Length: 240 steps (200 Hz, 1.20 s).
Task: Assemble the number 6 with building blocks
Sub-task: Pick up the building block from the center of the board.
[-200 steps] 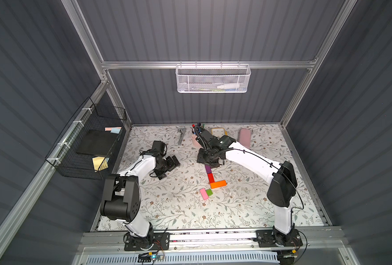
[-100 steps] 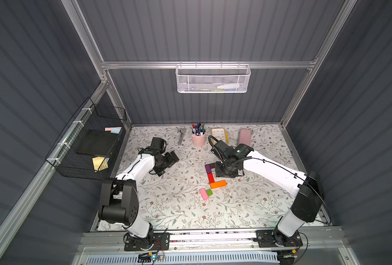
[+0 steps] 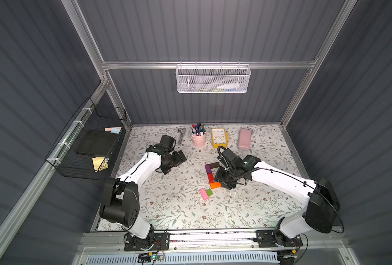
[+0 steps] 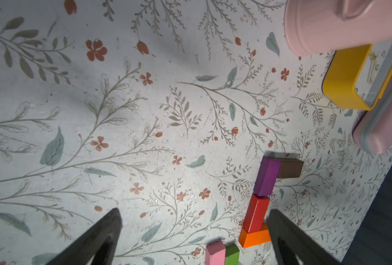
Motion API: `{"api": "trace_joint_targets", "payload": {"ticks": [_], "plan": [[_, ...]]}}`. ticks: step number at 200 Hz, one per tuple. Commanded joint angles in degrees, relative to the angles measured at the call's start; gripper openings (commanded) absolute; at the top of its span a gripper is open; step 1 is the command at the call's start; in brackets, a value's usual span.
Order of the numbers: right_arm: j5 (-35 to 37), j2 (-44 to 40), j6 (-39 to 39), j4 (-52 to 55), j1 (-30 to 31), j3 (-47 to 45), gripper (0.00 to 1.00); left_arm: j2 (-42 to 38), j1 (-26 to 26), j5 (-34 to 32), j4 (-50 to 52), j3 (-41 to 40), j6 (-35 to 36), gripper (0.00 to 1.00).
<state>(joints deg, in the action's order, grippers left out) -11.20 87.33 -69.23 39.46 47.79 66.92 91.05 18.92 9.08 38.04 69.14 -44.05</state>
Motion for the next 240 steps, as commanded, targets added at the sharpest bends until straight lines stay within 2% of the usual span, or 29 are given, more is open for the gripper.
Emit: {"api": "trace_joint_targets", "payload": {"ticks": [1, 11, 17, 25, 36, 46, 71, 92, 119, 141, 169, 240], "plan": [[-6.4, 2.8, -10.6, -5.3, -1.8, -2.9, 0.49, -1.3, 4.5, -5.1, 8.0, 2.6, 3.8, 0.99], [-9.7, 5.3, -10.9, -3.6, -2.7, -2.3, 0.48, -3.6, 4.8, -1.3, 7.5, 0.3, 4.7, 0.99], [-10.7, 6.4, -10.4, -3.6, -2.9, -1.8, 0.48, -6.0, 4.8, 4.5, 6.3, -1.9, 4.8, 0.99], [-11.3, 7.8, -10.5, -2.9, -3.0, -0.8, 0.48, -9.8, 4.8, 11.4, 1.6, -5.7, 2.9, 0.99], [-11.9, 8.8, -10.7, -3.9, -2.9, -0.1, 0.49, -14.6, 4.8, 16.5, -4.3, -10.2, -1.1, 0.99], [-11.9, 9.6, -11.6, -4.6, -3.1, 0.3, 0.49, -17.5, 4.8, 18.4, -6.0, -12.8, -4.1, 0.99], [-14.1, 12.1, -15.8, -6.6, -3.8, 0.1, 0.48, -20.5, 4.8, 19.7, -6.0, -17.2, -5.8, 0.99], [-14.1, 14.0, -16.7, -5.7, -3.6, 2.2, 0.48, -21.9, 4.8, 27.6, -16.1, -23.0, -10.8, 0.99], [-12.8, 15.9, -16.4, -0.8, -3.3, 5.6, 0.49, -20.8, 4.8, 28.9, -14.6, -24.2, -9.7, 0.99], [-12.5, 16.4, -16.6, -1.8, -2.8, 5.7, 0.49, -20.1, 4.8, 29.1, -14.5, -25.5, -9.3, 0.99], [-9.3, 17.7, -16.5, 4.2, -2.1, 7.7, 0.49, -20.3, 4.8, 28.7, -14.4, -25.9, -9.0, 0.99], [-6.3, 18.5, -19.8, 3.1, 0.5, 5.7, 0.49, -20.2, 4.7, 30.8, -20.9, -31.6, -10.4, 0.99]]}}
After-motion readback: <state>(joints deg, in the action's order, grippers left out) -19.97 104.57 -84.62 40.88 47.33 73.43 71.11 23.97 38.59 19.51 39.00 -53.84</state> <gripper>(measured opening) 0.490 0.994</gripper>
